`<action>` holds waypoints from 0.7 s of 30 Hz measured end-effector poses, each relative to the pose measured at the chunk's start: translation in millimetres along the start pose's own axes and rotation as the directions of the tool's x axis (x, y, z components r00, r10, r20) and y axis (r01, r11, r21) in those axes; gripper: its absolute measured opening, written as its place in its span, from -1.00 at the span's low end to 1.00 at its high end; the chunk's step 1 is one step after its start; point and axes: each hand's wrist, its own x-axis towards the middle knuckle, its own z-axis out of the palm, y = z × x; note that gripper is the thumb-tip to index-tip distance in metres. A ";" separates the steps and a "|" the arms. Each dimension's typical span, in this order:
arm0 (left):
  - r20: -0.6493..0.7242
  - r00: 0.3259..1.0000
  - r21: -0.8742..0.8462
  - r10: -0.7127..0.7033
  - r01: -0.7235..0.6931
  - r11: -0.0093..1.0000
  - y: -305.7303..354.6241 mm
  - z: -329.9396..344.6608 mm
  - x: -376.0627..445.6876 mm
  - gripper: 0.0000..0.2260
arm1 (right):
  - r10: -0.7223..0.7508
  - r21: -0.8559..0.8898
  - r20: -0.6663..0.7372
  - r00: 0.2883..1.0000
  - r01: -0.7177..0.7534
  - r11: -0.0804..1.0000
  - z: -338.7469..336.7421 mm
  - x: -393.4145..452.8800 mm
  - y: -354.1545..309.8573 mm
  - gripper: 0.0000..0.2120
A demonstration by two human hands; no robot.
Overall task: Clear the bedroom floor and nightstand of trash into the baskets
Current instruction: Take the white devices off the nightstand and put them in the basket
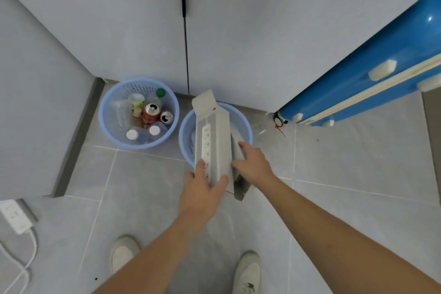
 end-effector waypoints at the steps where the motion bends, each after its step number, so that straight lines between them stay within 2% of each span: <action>1: -0.006 1.000 0.015 0.007 -0.007 1.000 -3.2 5.3 -3.9 -0.29 | -0.008 -0.007 -0.007 1.000 0.008 1.000 -0.8 3.3 0.2 -0.33; 6: -0.051 0.999 0.005 0.004 -0.003 1.000 -20.8 12.6 -33.1 -0.39 | -0.016 -0.078 0.000 1.000 0.016 0.997 -5.1 5.1 -0.9 -0.49; 9: -0.093 0.994 -0.080 -0.060 0.052 0.995 -16.1 9.5 -49.6 -0.25 | -0.016 -0.126 0.009 1.000 0.017 0.992 -6.7 4.1 -3.3 -0.47; 11: -0.102 0.990 -0.112 -0.092 0.080 0.990 -10.8 7.6 -50.1 -0.25 | -0.006 -0.135 0.019 1.000 0.009 0.991 -8.2 2.9 -7.0 -0.47; 14: -0.068 0.967 -0.244 -0.245 0.222 0.944 4.8 1.9 -22.7 -0.42 | -0.005 -0.162 0.016 1.000 0.008 0.987 -10.2 3.0 -12.6 -0.55; 16: -0.032 0.952 -0.293 -0.305 0.283 0.913 14.7 -1.5 5.5 -0.46 | -0.020 -0.195 0.015 1.000 0.022 0.981 -9.9 5.1 -15.2 -0.61; 19: 0.006 0.956 -0.252 -0.294 0.286 0.924 28.4 -6.0 39.1 -0.51 | -0.020 -0.231 0.010 1.000 0.021 0.973 -4.1 13.3 -16.2 -0.62; 21: 0.027 0.957 -0.202 -0.289 0.288 0.936 27.9 -4.1 55.8 -0.46 | -0.036 -0.231 -0.002 0.999 0.035 0.972 3.9 17.3 -17.2 -0.64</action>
